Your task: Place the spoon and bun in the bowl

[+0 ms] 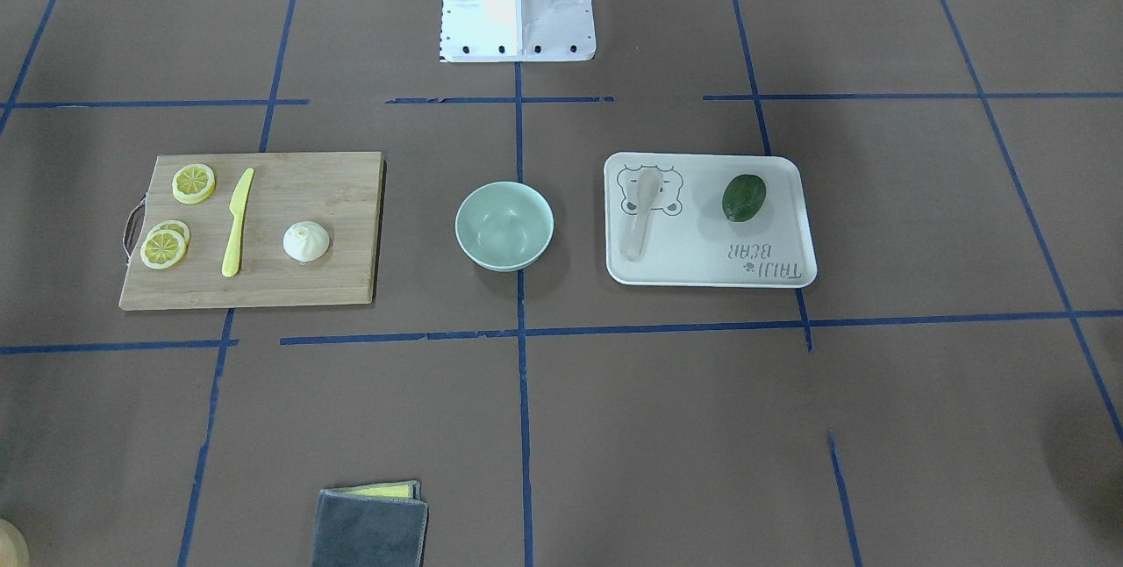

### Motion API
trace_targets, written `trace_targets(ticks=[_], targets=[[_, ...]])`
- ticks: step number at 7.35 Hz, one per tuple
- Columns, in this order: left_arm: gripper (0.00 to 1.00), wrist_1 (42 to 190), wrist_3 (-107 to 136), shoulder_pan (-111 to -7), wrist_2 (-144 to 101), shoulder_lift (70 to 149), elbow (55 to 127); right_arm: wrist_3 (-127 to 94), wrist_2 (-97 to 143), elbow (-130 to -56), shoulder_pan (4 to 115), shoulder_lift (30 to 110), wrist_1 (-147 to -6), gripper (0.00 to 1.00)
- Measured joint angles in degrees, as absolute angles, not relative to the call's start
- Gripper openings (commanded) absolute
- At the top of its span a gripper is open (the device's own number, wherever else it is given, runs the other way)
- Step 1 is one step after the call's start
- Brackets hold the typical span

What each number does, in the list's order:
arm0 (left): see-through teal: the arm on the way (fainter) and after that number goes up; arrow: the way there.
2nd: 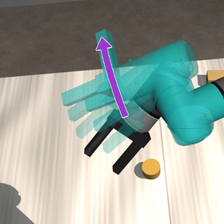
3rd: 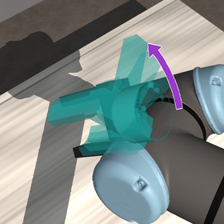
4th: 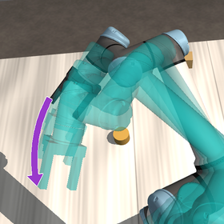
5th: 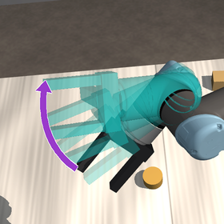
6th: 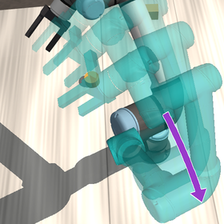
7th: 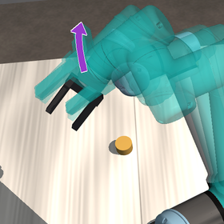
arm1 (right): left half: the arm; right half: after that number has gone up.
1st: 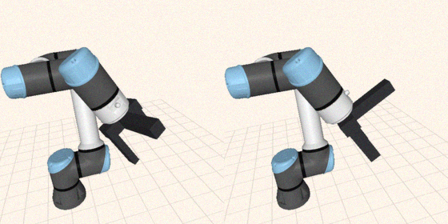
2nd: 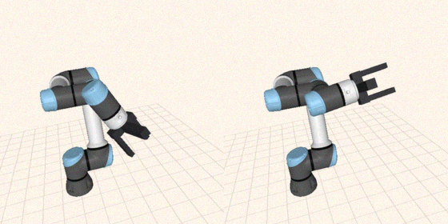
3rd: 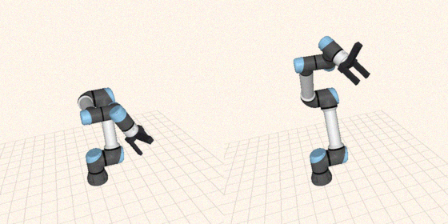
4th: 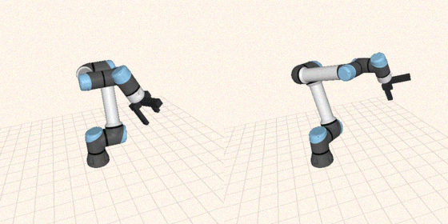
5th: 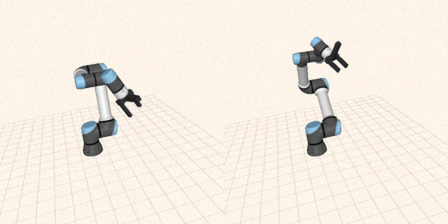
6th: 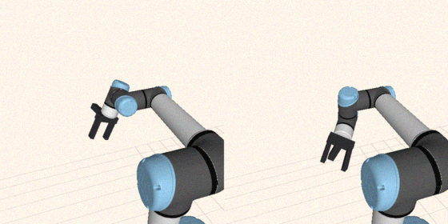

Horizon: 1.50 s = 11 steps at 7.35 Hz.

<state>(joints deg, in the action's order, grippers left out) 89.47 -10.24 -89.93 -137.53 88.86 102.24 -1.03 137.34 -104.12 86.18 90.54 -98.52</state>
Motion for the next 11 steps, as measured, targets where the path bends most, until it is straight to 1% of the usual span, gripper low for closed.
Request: trace_targets(ticks=[2,4,5,6,7,9,10,11], targets=[[1.00,90.66,-9.16,-89.49,-138.81,89.16,101.92,-1.26,137.22,-103.96,86.15,90.35,-98.38,1.00],[1.00,99.28,-7.10,-88.01,-142.47,89.05,101.79,-1.38,138.26,-104.09,85.90,90.27,-98.28,1.00],[1.00,104.36,-4.80,-84.14,-143.23,88.96,102.11,-1.35,139.74,-104.31,85.50,90.24,-98.27,1.00],[1.00,110.12,0.15,-77.69,-143.51,89.41,102.46,-1.31,140.94,-105.02,84.78,90.22,-98.24,1.00],[1.00,116.35,8.74,-71.21,-143.46,91.49,102.37,-1.34,141.55,-106.35,83.55,90.24,-98.17,1.00],[0.99,124.46,37.68,-52.54,-137.35,103.99,100.89,-1.60,141.75,-108.17,81.34,90.15,-98.01,1.00],[0.97,125.27,44.26,-45.51,-130.56,108.24,99.92,-1.62,141.67,-108.28,80.76,90.13,-97.86,1.00],[0.90,125.46,46.71,-41.16,-125.12,110.59,98.49,-1.61,141.58,-108.14,80.41,90.14,-97.78,1.00]])
